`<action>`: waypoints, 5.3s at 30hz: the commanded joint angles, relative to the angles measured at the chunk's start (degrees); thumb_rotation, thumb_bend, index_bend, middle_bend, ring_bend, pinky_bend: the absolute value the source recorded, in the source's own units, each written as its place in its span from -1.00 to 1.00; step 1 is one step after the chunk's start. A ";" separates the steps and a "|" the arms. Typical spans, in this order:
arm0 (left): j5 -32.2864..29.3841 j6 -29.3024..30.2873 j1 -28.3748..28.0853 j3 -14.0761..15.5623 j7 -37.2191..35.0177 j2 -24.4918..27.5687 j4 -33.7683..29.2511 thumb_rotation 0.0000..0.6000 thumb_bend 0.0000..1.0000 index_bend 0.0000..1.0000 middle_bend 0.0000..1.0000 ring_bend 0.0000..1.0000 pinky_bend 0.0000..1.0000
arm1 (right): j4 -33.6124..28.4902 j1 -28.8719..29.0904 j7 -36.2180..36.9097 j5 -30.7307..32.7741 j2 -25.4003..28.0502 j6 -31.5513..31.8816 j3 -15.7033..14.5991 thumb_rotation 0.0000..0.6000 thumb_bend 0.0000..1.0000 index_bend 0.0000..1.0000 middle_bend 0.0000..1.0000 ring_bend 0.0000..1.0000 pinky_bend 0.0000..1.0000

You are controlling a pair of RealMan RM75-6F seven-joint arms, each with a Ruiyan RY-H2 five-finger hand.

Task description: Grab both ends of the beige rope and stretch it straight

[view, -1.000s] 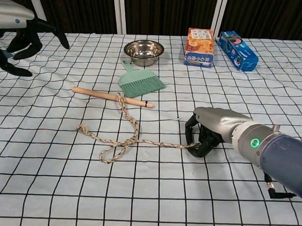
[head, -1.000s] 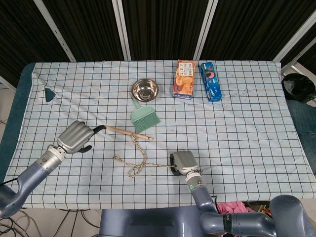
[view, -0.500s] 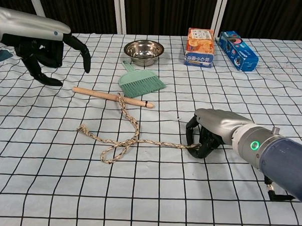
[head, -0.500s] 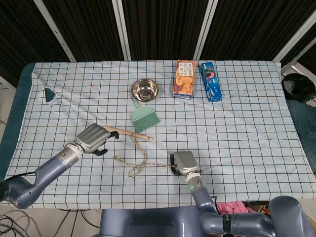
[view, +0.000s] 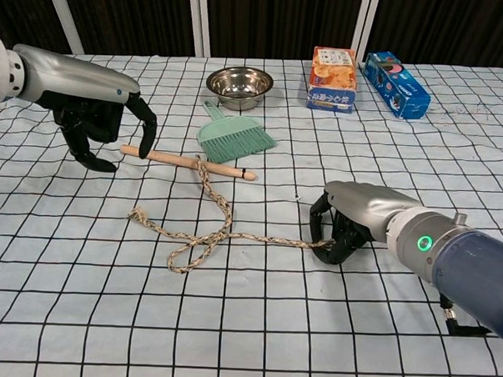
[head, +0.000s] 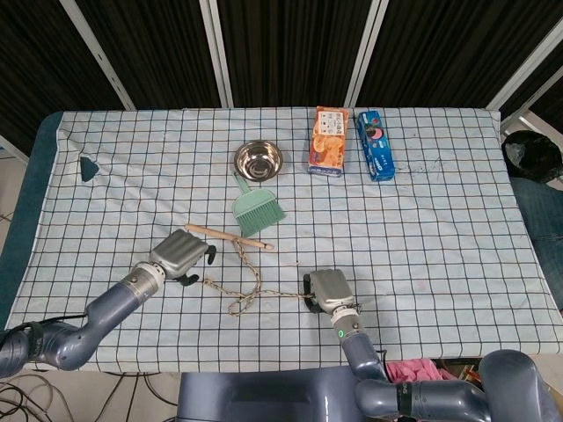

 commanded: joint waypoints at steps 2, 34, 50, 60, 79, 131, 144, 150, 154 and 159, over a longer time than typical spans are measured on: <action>-7.01 2.72 -3.52 1.80 3.74 -1.41 -1.56 1.00 -0.37 -0.18 1.00 1.00 0.73 | -1.34 -0.36 -0.04 -0.24 0.81 0.97 0.32 1.00 -0.22 0.18 1.00 1.00 1.00; -8.72 -8.02 -6.40 4.48 -6.72 -6.05 8.59 1.00 -0.45 -0.15 1.00 0.98 0.73 | -5.61 -2.03 -1.43 -1.73 1.86 5.59 0.44 1.00 -0.22 0.23 1.00 1.00 1.00; -12.37 -7.34 -8.66 8.15 -6.64 -7.43 11.40 1.00 -0.37 -0.15 1.00 0.97 0.73 | -7.26 -2.54 -2.01 -1.43 2.69 6.90 1.44 1.00 -0.22 0.23 1.00 1.00 1.00; -9.26 -6.50 -8.14 7.36 -8.73 -8.19 11.28 1.00 -0.65 -0.24 1.00 0.97 0.72 | -7.53 -2.67 -1.77 -2.56 2.49 6.93 1.31 1.00 -0.21 0.23 1.00 1.00 1.00; -4.99 -8.41 -5.32 5.70 -15.31 -10.92 14.32 1.00 -0.67 -0.20 1.00 0.97 0.72 | -8.07 -3.86 -0.02 -4.30 2.35 8.54 2.17 1.00 -0.22 0.23 1.00 1.00 1.00; 0.00 -10.57 -3.69 4.22 -21.95 -16.77 20.15 1.00 -0.46 0.10 1.00 0.97 0.72 | -8.89 -5.44 1.40 -5.68 3.05 9.39 3.63 1.00 -0.22 0.23 1.00 1.00 1.00; 0.21 -11.80 -3.81 4.09 -23.07 -17.22 21.08 1.00 -0.10 0.28 1.00 0.99 0.74 | -8.98 -5.99 2.86 -5.65 3.73 8.52 3.83 1.00 -0.22 0.23 1.00 1.00 1.00; -0.27 -11.56 -3.96 4.18 -23.14 -16.91 21.08 1.00 -0.10 0.30 1.00 0.99 0.74 | -9.37 -6.12 3.60 -5.94 4.23 8.02 4.01 1.00 -0.21 0.23 1.00 1.00 1.00; -0.55 -11.09 -4.03 4.05 -23.19 -16.19 20.52 1.00 -0.10 0.30 1.00 1.00 0.74 | -9.71 -6.21 3.68 -6.09 4.66 8.04 4.06 1.00 -0.21 0.23 1.00 1.00 1.00; -0.75 -10.48 -4.20 4.12 -22.90 -14.87 19.38 1.00 -0.10 0.31 1.00 1.00 0.74 | -10.56 -6.24 3.59 -6.29 5.41 8.25 4.37 1.00 -0.21 0.23 1.00 1.00 1.00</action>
